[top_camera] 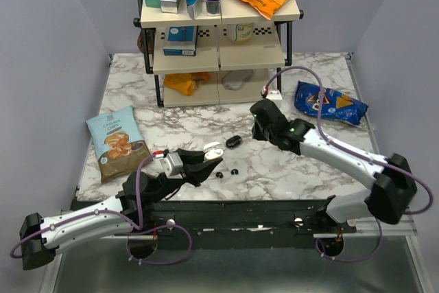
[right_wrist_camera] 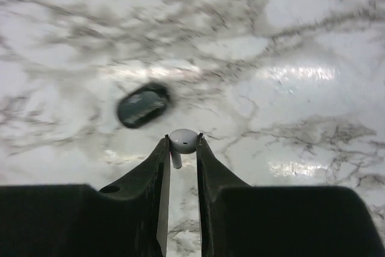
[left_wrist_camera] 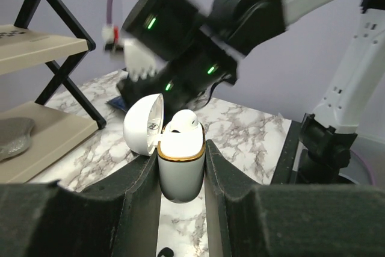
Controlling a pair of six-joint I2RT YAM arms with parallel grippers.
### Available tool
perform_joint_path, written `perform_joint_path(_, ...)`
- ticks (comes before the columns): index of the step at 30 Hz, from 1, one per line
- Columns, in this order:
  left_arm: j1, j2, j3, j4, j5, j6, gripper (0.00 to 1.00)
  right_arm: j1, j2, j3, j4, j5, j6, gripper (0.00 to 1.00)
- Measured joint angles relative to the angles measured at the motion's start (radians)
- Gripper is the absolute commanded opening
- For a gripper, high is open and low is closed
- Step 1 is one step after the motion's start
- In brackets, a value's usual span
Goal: Insert the wireless bluetooth earbuds into the charging case
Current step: Pick up the earbud from the center of the board, then place the earbud in the charging case.
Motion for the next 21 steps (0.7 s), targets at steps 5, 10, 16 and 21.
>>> perform_joint_path(5,0.0,0.082,0.024,0.053,-0.01,0.046,0.0,0.055,-0.249,0.049,0.069,0.011,-0.124,0.01)
perform_joint_path(10,0.0,0.178,0.088,0.116,-0.019,0.115,0.0,0.06,-0.436,0.065,0.143,-0.031,-0.251,0.01)
perform_joint_path(16,0.061,0.353,0.17,0.244,0.004,0.138,0.0,0.068,-0.573,0.044,0.26,-0.163,-0.351,0.01)
perform_joint_path(21,0.141,0.519,0.22,0.362,0.067,0.109,0.0,0.073,-0.615,0.011,0.384,-0.294,-0.369,0.01)
